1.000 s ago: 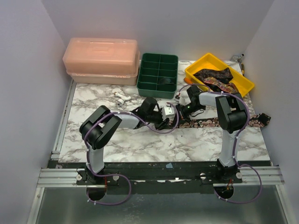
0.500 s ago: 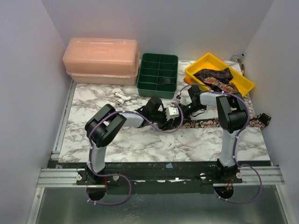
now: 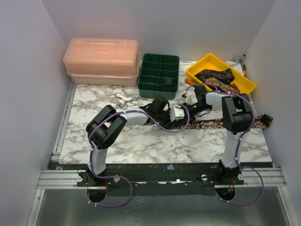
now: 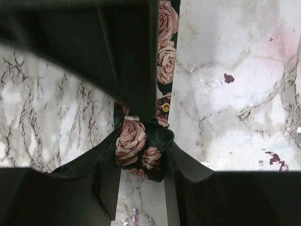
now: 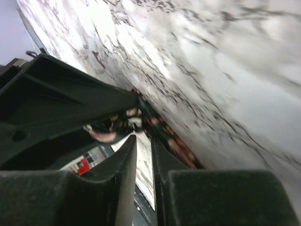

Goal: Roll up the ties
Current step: Roll the tie at the center of the board.

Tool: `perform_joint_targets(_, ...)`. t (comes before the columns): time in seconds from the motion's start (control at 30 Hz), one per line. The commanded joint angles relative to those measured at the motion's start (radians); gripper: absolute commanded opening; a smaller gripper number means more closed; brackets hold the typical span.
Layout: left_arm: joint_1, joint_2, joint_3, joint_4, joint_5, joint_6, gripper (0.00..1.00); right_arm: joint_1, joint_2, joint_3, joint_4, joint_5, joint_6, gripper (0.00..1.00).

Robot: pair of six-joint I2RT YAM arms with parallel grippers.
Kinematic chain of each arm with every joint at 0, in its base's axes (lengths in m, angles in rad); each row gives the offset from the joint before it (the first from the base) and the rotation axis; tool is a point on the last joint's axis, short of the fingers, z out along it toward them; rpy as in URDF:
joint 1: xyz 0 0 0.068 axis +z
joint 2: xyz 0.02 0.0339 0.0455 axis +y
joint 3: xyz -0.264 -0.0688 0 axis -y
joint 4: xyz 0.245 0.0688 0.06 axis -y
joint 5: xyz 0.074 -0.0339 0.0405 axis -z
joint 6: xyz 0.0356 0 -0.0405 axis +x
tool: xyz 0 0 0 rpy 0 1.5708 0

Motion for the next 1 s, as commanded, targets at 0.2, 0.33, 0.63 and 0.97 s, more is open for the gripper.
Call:
perform_joint_targets(0.2,0.008,0.033,-0.013,-0.274,-0.121,0.001,0.22,-0.027,-0.107,-0.041,0.079,-0.123,0.097,0.43)
perform_joint_targets(0.33,0.007,0.030,-0.011,-0.280,-0.119,-0.014,0.22,0.030,-0.082,-0.038,0.111,-0.087,0.123,0.45)
perform_joint_targets(0.63,0.008,0.037,-0.001,-0.281,-0.107,-0.011,0.23,0.052,-0.012,-0.025,0.159,-0.026,0.138,0.29)
perform_joint_targets(0.97,0.041,0.034,-0.004,-0.248,-0.024,-0.048,0.48,0.042,0.050,0.031,-0.018,0.230,-0.117,0.01)
